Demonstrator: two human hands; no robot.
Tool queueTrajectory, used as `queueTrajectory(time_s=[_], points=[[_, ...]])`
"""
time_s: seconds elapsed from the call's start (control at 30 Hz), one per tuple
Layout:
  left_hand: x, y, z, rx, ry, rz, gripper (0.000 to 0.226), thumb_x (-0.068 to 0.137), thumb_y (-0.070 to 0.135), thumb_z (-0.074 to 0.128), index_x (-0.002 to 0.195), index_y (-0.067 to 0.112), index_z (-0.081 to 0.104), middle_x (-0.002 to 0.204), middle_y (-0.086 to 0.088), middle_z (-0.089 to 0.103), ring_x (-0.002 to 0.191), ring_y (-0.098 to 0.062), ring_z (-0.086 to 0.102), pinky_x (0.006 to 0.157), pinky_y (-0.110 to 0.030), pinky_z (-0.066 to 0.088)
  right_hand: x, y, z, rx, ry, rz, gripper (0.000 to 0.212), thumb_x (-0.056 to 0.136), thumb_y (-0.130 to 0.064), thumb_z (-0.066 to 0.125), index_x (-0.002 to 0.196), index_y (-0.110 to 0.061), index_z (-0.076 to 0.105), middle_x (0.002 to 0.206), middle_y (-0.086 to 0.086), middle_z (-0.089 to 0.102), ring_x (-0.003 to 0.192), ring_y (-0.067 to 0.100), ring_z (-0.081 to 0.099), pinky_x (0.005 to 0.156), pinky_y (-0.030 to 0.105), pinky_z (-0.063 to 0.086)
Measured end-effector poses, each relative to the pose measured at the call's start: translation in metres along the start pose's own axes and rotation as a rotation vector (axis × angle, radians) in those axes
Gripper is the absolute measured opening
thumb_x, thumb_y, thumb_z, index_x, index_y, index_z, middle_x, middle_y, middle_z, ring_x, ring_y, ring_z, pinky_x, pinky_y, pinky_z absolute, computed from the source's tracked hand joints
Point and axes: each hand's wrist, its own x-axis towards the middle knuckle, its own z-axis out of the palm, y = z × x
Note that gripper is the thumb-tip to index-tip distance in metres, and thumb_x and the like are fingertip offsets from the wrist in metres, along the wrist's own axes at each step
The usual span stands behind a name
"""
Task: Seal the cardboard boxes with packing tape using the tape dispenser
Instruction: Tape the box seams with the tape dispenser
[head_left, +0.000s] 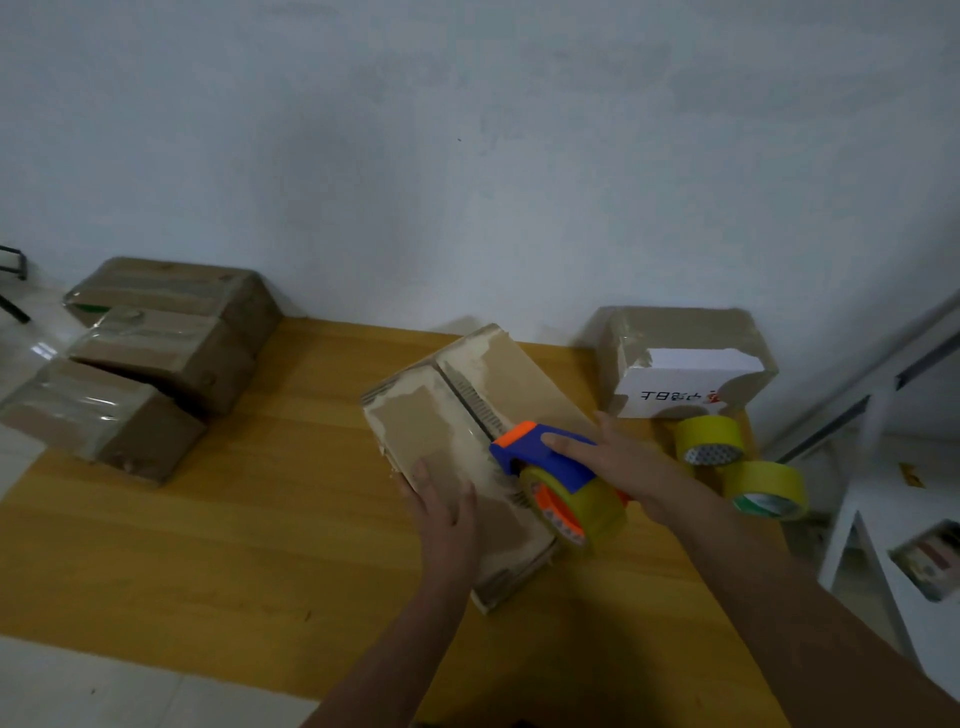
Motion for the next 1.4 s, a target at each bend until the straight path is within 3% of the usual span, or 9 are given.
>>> queueTrajectory(time_s=[0.1, 0.3, 0.47, 0.6, 0.73, 0.87, 1.1, 1.27, 1.4], points=[[0.005, 0.002, 0.006, 0.031, 0.049, 0.001, 0.070, 0.101, 0.033, 0.050, 0.157, 0.029, 0.009, 0.164, -0.001, -0.016, 0.152, -0.022, 0.000, 0.117, -0.043, 0.027, 0.000, 0.004, 0.004, 0.012, 0.042, -0.001, 0.125, 0.052, -0.078, 0.066, 0.154, -0.030, 0.012, 0.156, 0.004, 0.030, 0.132, 0.026, 0.043, 0.092, 0.033, 0.043], [0.032, 0.017, 0.008, 0.129, 0.093, 0.044, 0.063, 0.101, 0.031, 0.051, 0.156, 0.020, 0.021, 0.165, -0.010, 0.000, 0.151, -0.027, 0.010, 0.117, -0.044, 0.027, 0.011, -0.004, 0.011, 0.049, 0.108, 0.008, 0.110, 0.071, -0.070, 0.066, 0.155, -0.024, 0.011, 0.158, 0.005, 0.025, 0.137, 0.029, 0.037, 0.107, 0.044, 0.041], [0.037, 0.017, -0.005, 0.098, 0.011, 0.132, 0.058, 0.099, 0.037, 0.053, 0.151, 0.021, 0.031, 0.162, -0.009, 0.007, 0.148, -0.025, 0.016, 0.112, -0.032, 0.029, 0.018, -0.010, 0.014, 0.029, 0.143, 0.017, 0.111, 0.074, -0.070, 0.065, 0.155, -0.019, 0.010, 0.159, 0.007, 0.025, 0.138, 0.030, 0.037, 0.108, 0.049, 0.040], [0.015, -0.003, -0.020, 0.159, -0.144, 0.197, 0.084, 0.081, 0.068, 0.052, 0.152, 0.038, 0.020, 0.164, 0.003, -0.007, 0.152, -0.020, 0.004, 0.117, -0.045, 0.031, 0.018, -0.007, 0.016, 0.014, 0.129, 0.014, 0.112, 0.073, -0.071, 0.064, 0.155, -0.019, 0.010, 0.158, 0.007, 0.025, 0.137, 0.030, 0.037, 0.103, 0.042, 0.042], [-0.008, -0.022, -0.022, 0.258, -0.227, 0.347, 0.108, 0.068, 0.073, 0.065, 0.153, 0.042, 0.008, 0.158, 0.004, -0.034, 0.150, -0.020, -0.017, 0.114, -0.043, 0.034, 0.018, -0.010, 0.022, 0.013, 0.107, 0.002, 0.110, 0.070, -0.071, 0.066, 0.153, -0.017, 0.017, 0.153, 0.008, 0.035, 0.131, 0.030, 0.045, 0.104, 0.046, 0.044], [-0.009, -0.023, -0.013, 0.461, -0.245, 0.394, 0.122, 0.064, 0.071, 0.072, 0.154, 0.034, -0.001, 0.155, -0.007, -0.038, 0.144, -0.033, -0.032, 0.115, -0.061, 0.011, 0.021, -0.012, 0.023, -0.017, 0.103, 0.005, 0.110, 0.071, -0.071, 0.065, 0.153, -0.014, 0.019, 0.153, 0.009, 0.034, 0.132, 0.030, 0.044, 0.106, 0.048, 0.042], [0.007, -0.015, -0.002, 0.569, -0.184, 0.387, 0.117, 0.069, 0.081, 0.053, 0.156, 0.022, 0.000, 0.159, -0.020, -0.024, 0.146, -0.044, -0.021, 0.116, -0.062, 0.011, 0.027, -0.015, 0.019, 0.019, 0.054, 0.030, 0.104, 0.072, -0.073, 0.063, 0.150, -0.015, 0.028, 0.147, 0.009, 0.043, 0.124, 0.030, 0.052, 0.102, 0.049, 0.047], [0.018, -0.015, 0.001, 0.774, -0.218, 0.486, 0.106, 0.084, 0.062, 0.061, 0.157, 0.007, 0.005, 0.154, -0.022, -0.028, 0.139, -0.049, -0.029, 0.115, -0.068, 0.006, 0.032, -0.023, 0.015, 0.035, 0.052, 0.046, 0.088, 0.074, -0.070, 0.065, 0.136, -0.012, 0.044, 0.125, 0.011, 0.060, 0.105, 0.031, 0.063, 0.093, 0.050, 0.053], [0.017, -0.010, 0.007, 0.902, -0.186, 0.455, 0.110, 0.083, 0.069, 0.057, 0.157, 0.005, 0.006, 0.153, -0.026, -0.027, 0.136, -0.043, -0.034, 0.117, -0.064, 0.003, 0.034, -0.024, 0.013, 0.033, 0.055, 0.049, 0.083, 0.072, -0.070, 0.067, 0.129, -0.013, 0.051, 0.120, 0.012, 0.063, 0.103, 0.032, 0.064, 0.093, 0.050, 0.053]])
